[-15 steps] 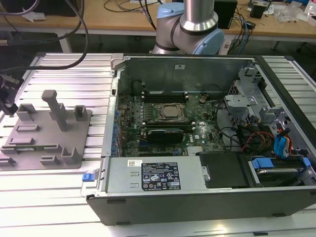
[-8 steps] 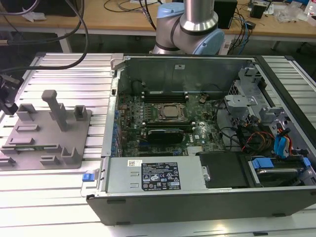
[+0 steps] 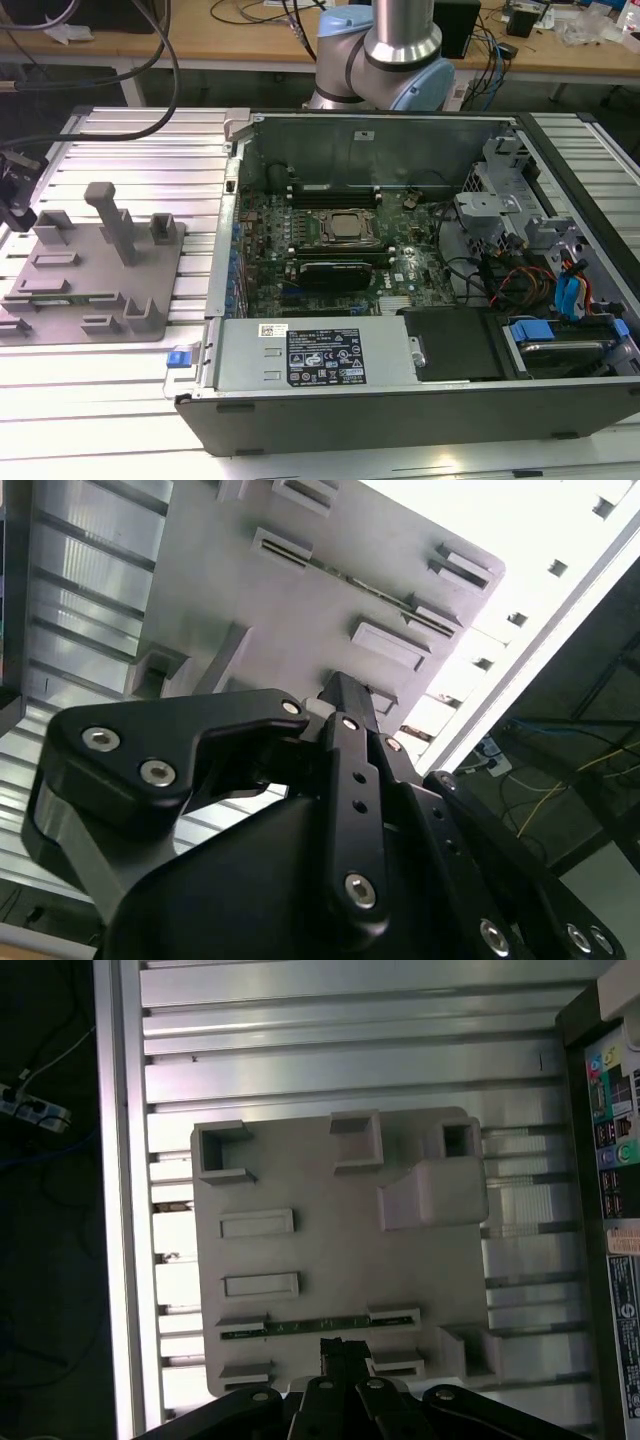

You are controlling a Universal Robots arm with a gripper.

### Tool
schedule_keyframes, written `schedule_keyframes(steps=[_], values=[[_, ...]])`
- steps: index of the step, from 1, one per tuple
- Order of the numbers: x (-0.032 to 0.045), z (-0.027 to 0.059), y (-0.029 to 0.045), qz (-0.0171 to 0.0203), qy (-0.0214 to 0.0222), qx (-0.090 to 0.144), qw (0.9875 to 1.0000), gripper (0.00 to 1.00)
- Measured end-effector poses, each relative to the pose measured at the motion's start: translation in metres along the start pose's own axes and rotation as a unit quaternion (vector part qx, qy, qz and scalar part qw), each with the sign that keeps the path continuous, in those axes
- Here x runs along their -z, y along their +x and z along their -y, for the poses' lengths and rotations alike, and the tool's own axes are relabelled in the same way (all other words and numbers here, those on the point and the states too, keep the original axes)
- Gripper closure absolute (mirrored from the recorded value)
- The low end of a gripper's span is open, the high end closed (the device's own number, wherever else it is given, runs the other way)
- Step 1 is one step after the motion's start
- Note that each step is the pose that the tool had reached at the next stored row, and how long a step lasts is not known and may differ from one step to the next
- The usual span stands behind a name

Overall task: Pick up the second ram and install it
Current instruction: 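Pick up the second ram and move it above second insertion slot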

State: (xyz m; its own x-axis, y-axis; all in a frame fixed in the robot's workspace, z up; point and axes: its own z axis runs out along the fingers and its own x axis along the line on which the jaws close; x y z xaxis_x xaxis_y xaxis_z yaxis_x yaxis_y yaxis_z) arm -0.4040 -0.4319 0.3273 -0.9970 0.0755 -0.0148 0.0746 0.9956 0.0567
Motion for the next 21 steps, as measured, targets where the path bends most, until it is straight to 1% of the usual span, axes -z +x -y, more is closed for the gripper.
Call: schedule_keyframes(steps=[3,8,9,12,14,15,17,21], values=[[0.0,0.0,0.0,-0.0003,-0.0001,0.005,1.0,0.92],[0.0,0.0,0.0,-0.0017,-0.0005,0.03,0.9995,0.92],[0.0,0.0,0.0,-0.0021,-0.0006,0.038,0.9993,0.92],[0.0,0.0,0.0,-0.004,-0.001,0.071,0.9975,0.92],[0.0,0.0,0.0,-0.0045,-0.0012,0.08,0.9968,0.92],[0.0,0.0,0.0,-0.0049,-0.0013,0.088,0.9961,0.92],[0.0,0.0,0.0,-0.0058,-0.0015,0.102,0.9947,0.92],[0.0,0.0,0.0,-0.0075,-0.002,0.132,0.9912,0.92]])
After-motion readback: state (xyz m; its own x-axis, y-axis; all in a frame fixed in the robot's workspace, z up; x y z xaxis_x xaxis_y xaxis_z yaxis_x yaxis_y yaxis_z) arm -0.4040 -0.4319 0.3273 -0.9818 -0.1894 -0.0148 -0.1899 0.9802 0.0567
